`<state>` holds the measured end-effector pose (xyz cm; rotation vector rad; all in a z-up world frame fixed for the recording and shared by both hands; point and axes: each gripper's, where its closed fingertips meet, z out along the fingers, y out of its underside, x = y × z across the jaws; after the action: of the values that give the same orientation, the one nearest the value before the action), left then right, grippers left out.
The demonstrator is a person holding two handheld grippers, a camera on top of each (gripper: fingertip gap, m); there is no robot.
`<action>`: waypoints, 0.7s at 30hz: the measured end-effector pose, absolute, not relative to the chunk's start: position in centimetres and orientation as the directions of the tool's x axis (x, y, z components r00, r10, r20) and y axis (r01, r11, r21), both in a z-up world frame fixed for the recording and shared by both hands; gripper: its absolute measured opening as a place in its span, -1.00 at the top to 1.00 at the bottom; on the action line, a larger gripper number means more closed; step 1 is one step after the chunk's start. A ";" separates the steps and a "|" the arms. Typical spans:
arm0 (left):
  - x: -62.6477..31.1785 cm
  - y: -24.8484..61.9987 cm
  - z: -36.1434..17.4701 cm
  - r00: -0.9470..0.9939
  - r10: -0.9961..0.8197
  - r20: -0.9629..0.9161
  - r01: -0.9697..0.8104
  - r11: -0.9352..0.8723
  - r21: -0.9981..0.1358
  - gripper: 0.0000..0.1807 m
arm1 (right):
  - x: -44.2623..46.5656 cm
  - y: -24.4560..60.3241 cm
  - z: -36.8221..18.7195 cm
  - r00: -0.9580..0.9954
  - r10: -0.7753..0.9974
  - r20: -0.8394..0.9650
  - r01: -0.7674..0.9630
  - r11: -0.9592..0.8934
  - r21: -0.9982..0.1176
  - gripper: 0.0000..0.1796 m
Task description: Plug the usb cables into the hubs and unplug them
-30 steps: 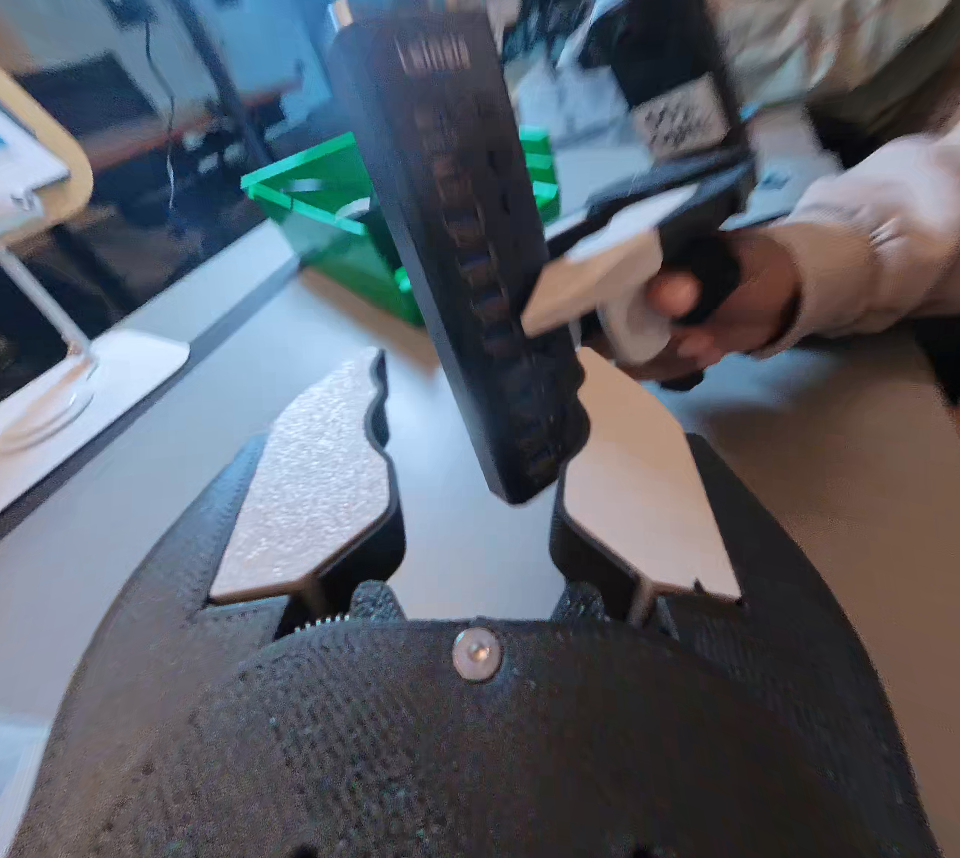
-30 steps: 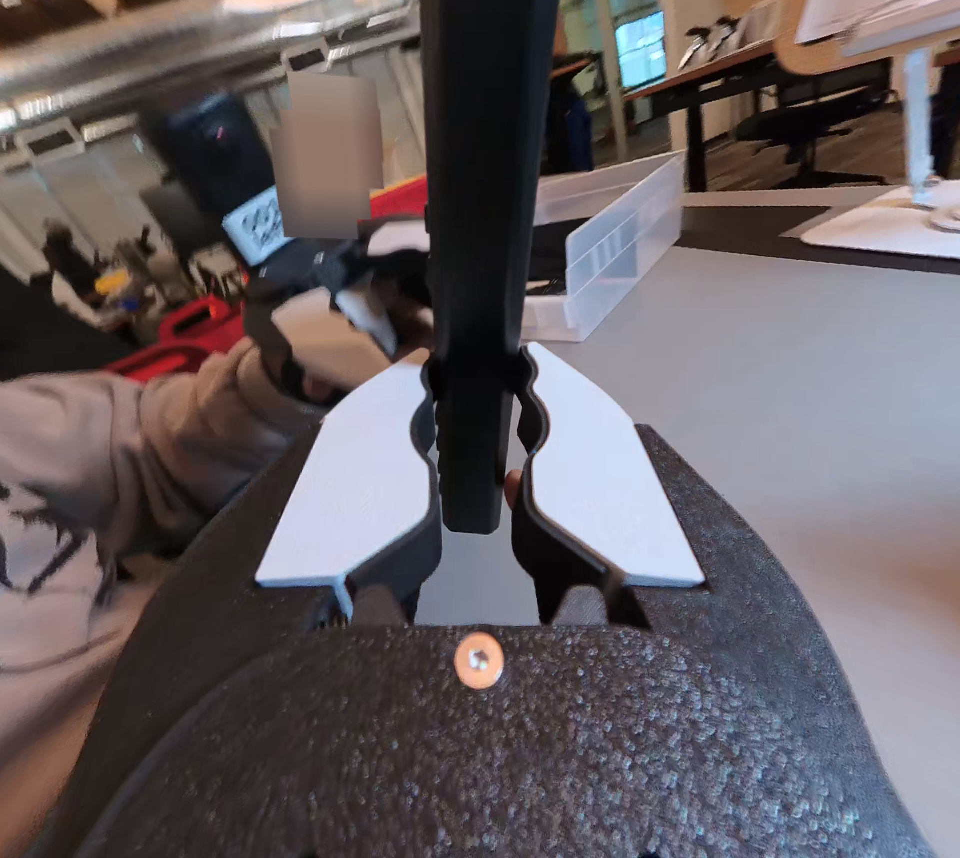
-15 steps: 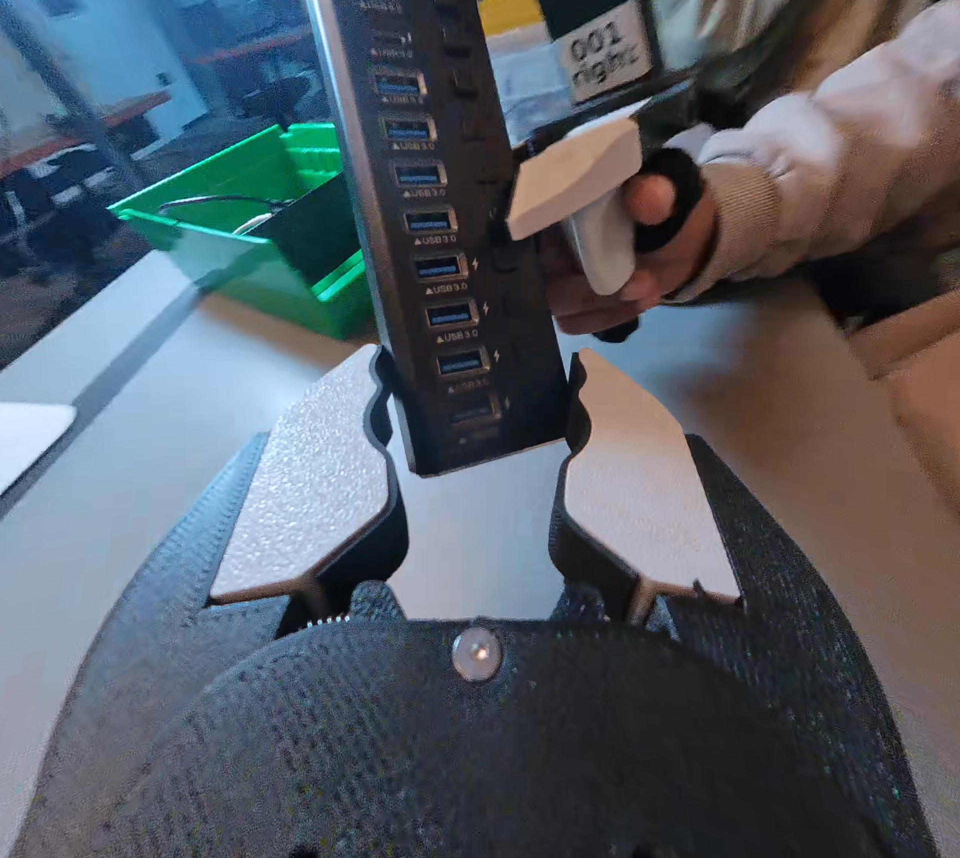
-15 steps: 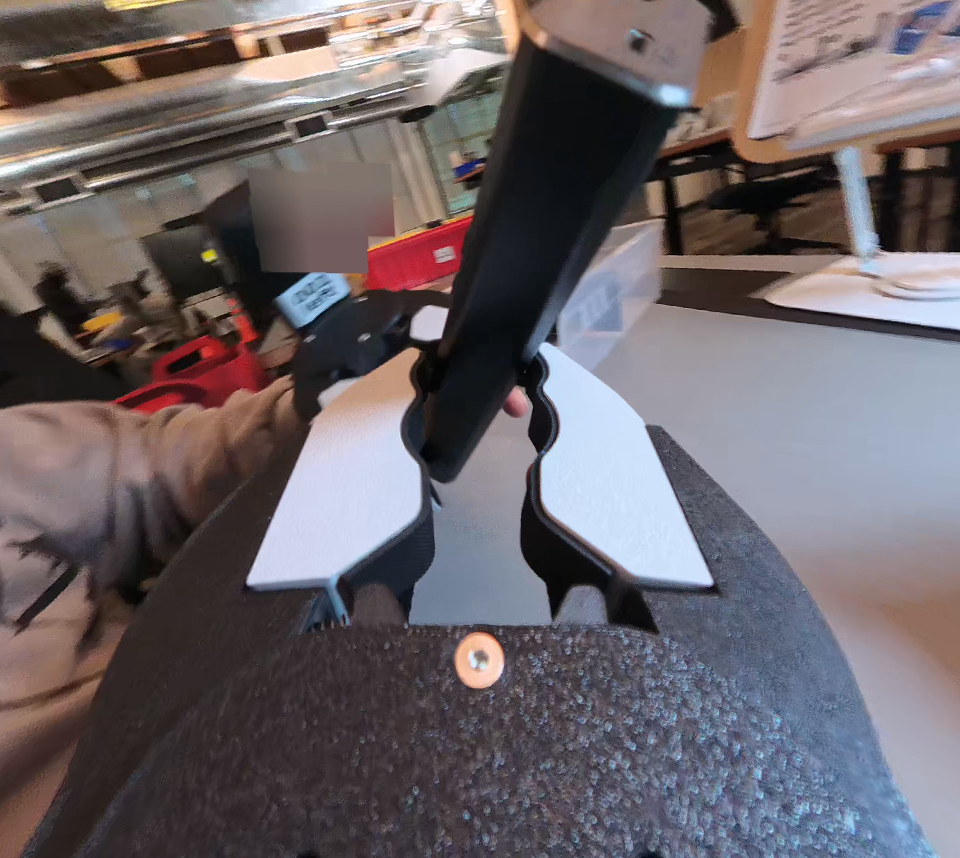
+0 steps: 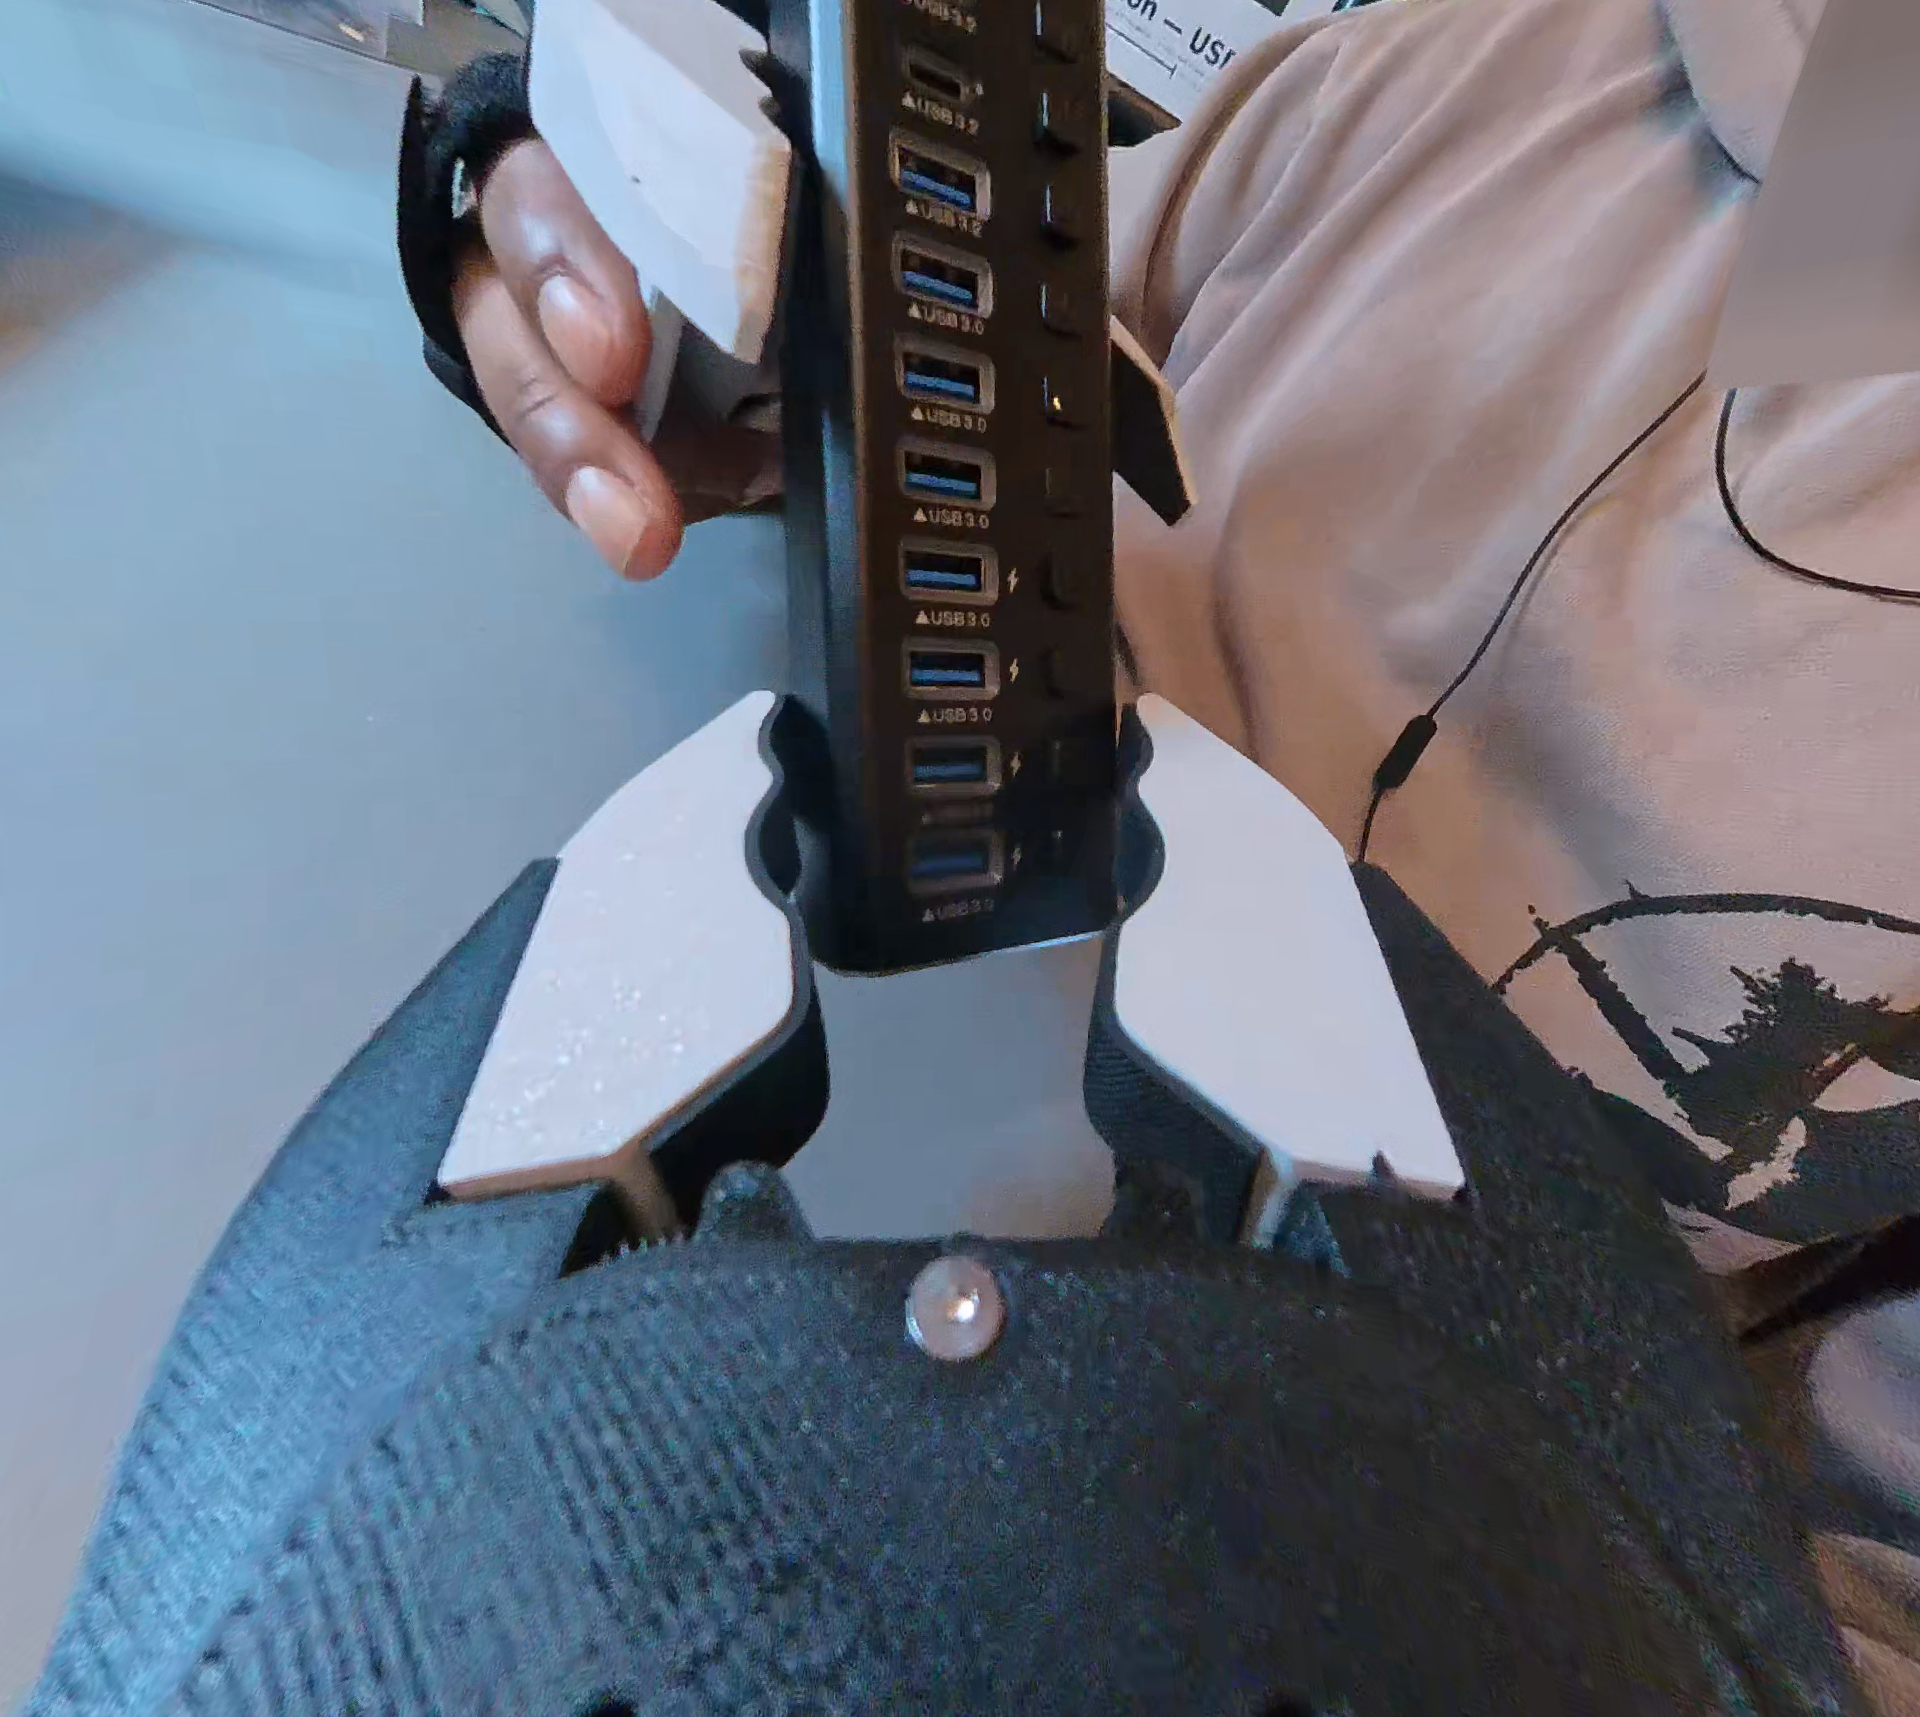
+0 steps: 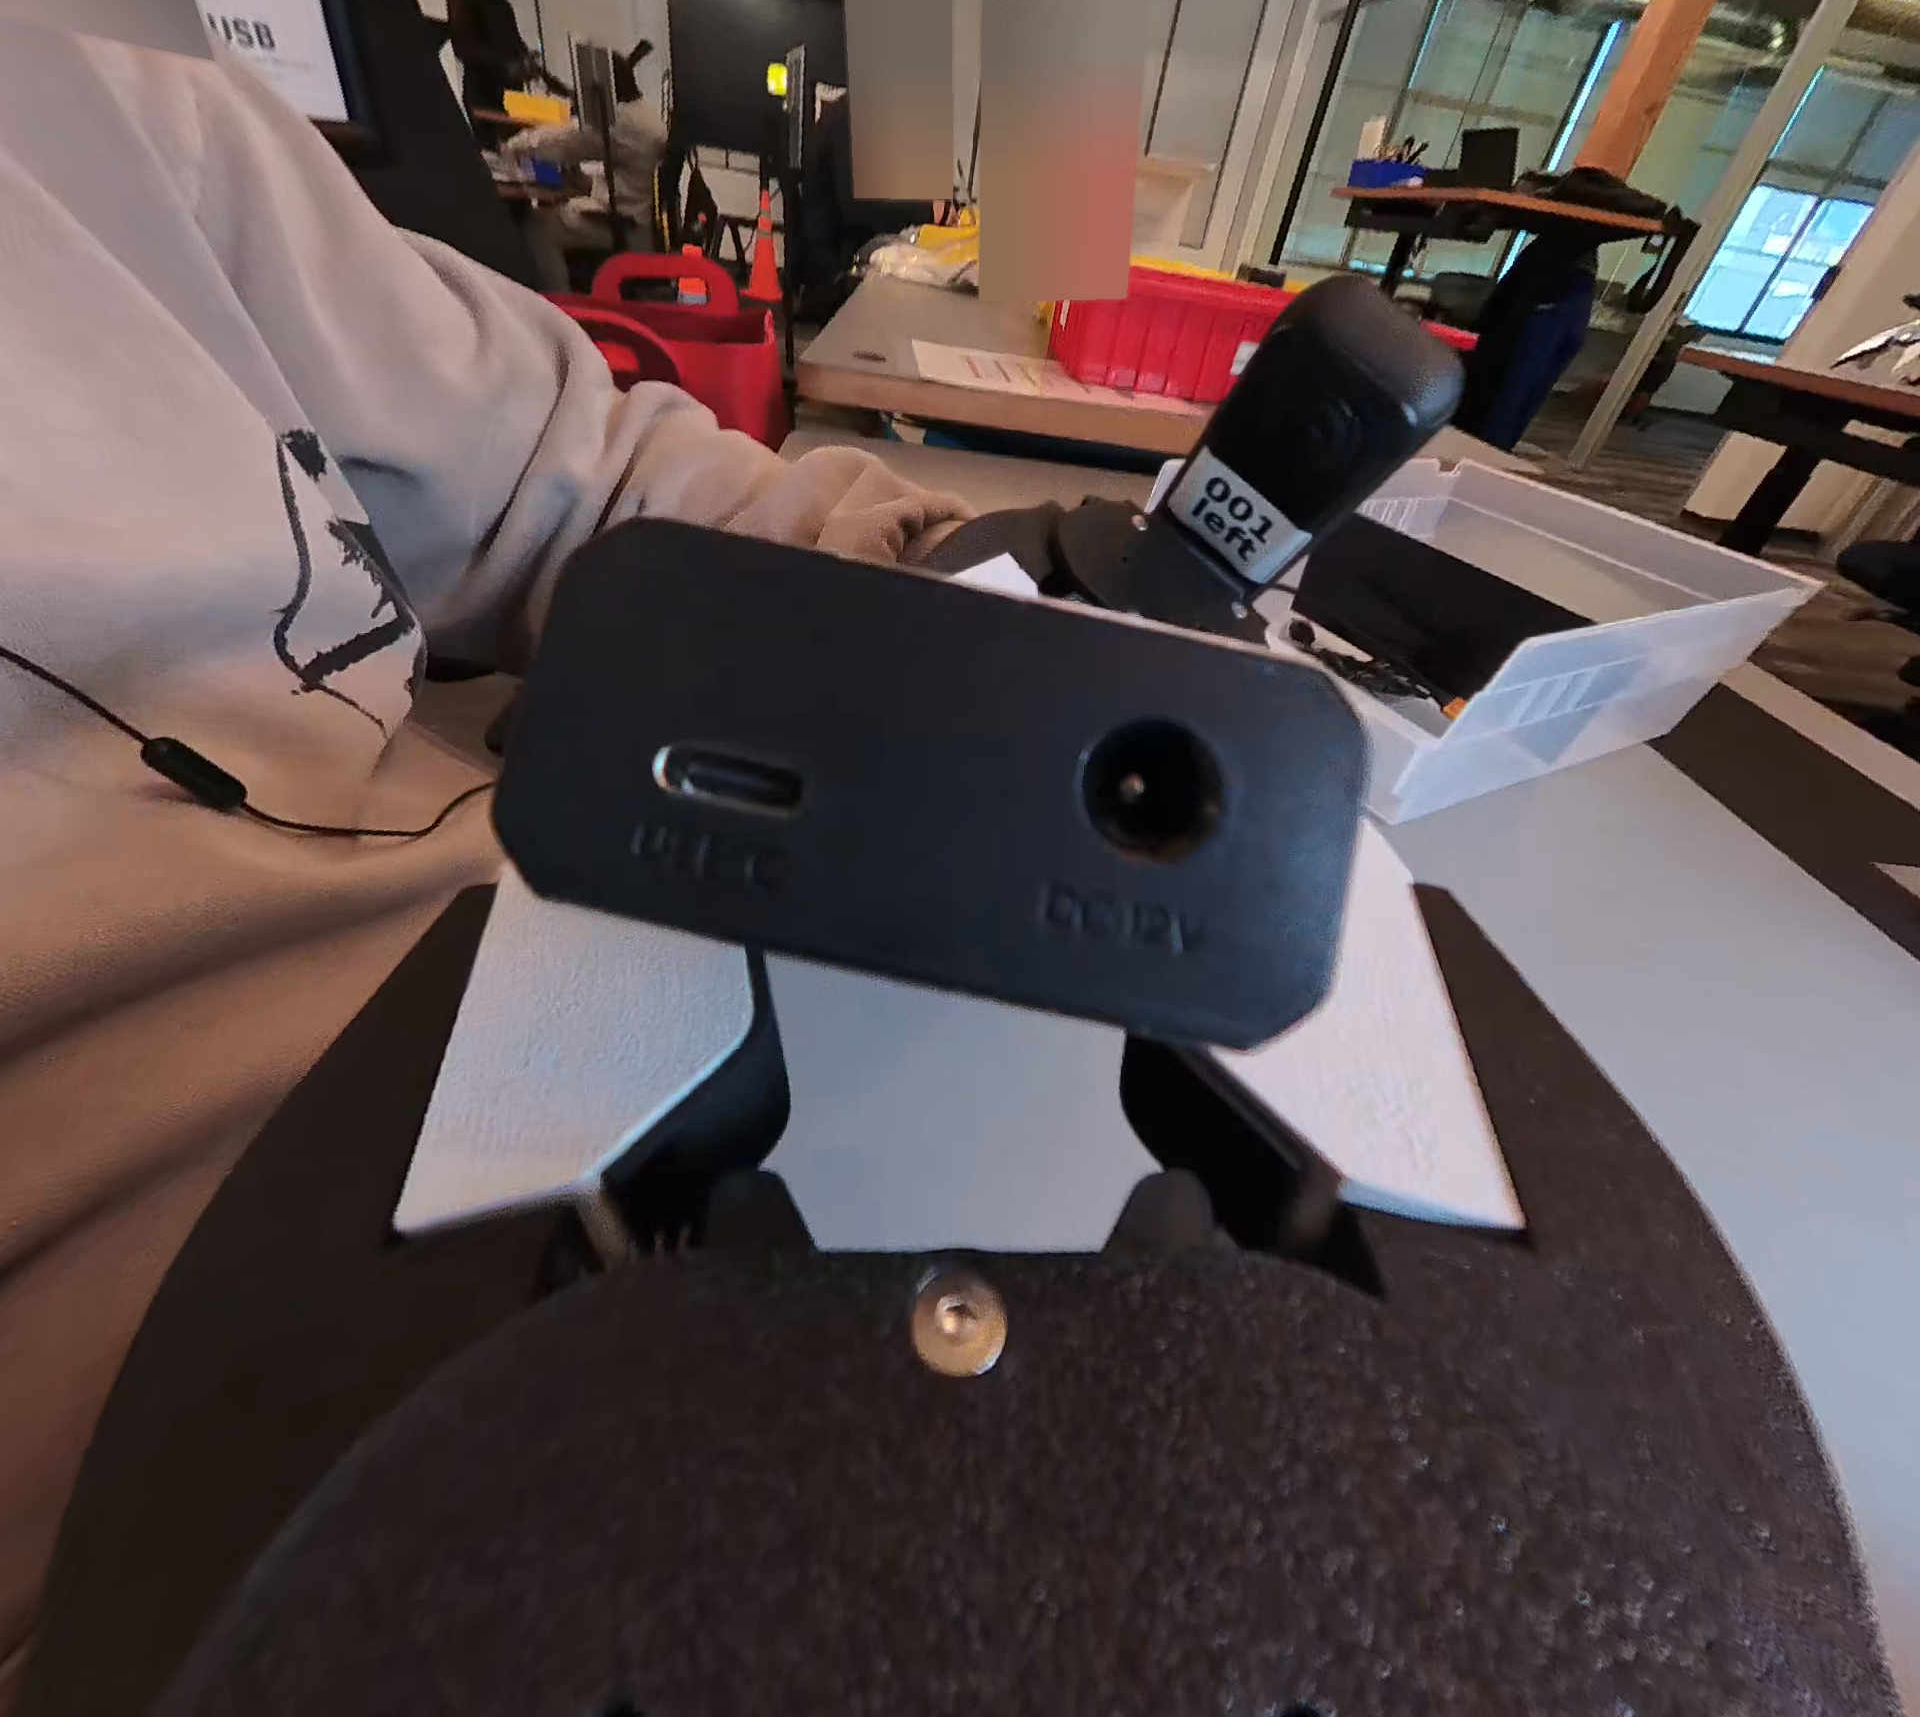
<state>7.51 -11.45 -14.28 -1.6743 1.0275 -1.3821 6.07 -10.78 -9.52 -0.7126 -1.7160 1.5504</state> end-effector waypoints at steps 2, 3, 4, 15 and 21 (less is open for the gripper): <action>7.5 -11.1 -14.3 0.125 -0.907 0.403 -0.122 -0.417 -0.901 0.34 | 6.1 -10.9 -9.7 -0.583 0.801 0.138 -0.042 0.140 -0.989 0.12; 7.3 -10.7 -14.2 0.153 -0.909 0.387 -0.111 -0.405 -0.908 0.34 | 6.0 -10.7 -9.7 -0.568 0.810 0.145 -0.043 0.146 -0.988 0.13; 7.0 -10.3 -13.9 0.189 -0.914 0.358 -0.099 -0.381 -0.919 0.34 | 5.9 -10.5 -9.7 -0.556 0.819 0.141 -0.043 0.141 -0.989 0.21; 8.3 -10.2 -15.9 0.251 -0.903 0.349 -0.196 -0.401 -0.895 0.34 | 5.5 -10.6 -10.3 -0.562 0.824 0.078 -0.005 0.091 -0.996 0.21; 7.9 -9.2 -13.5 0.288 -0.909 0.301 -0.089 -0.339 -0.937 0.33 | 5.9 -9.6 -8.7 -0.549 0.834 0.055 -0.037 0.041 -0.998 0.21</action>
<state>7.86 -9.23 -13.51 -1.6692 0.9222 -1.1604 5.87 -9.62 -8.73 -0.8194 -1.6262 1.5920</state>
